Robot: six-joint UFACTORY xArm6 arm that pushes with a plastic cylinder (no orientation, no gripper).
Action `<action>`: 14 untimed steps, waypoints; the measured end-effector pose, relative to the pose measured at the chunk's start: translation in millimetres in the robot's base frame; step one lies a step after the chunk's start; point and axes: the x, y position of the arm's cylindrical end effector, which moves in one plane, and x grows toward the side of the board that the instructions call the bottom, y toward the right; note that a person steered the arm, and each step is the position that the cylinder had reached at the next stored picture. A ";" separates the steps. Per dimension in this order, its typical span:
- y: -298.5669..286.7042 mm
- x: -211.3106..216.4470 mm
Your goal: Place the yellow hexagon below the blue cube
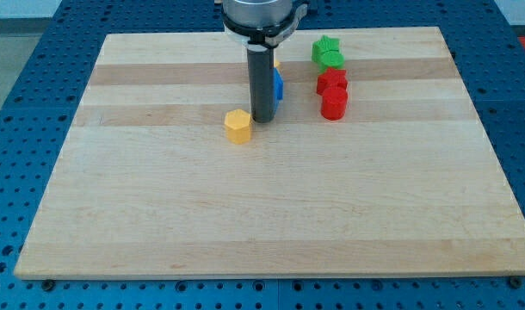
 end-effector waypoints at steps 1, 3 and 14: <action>0.9 19.9; -12.0 77.3; -26.5 24.0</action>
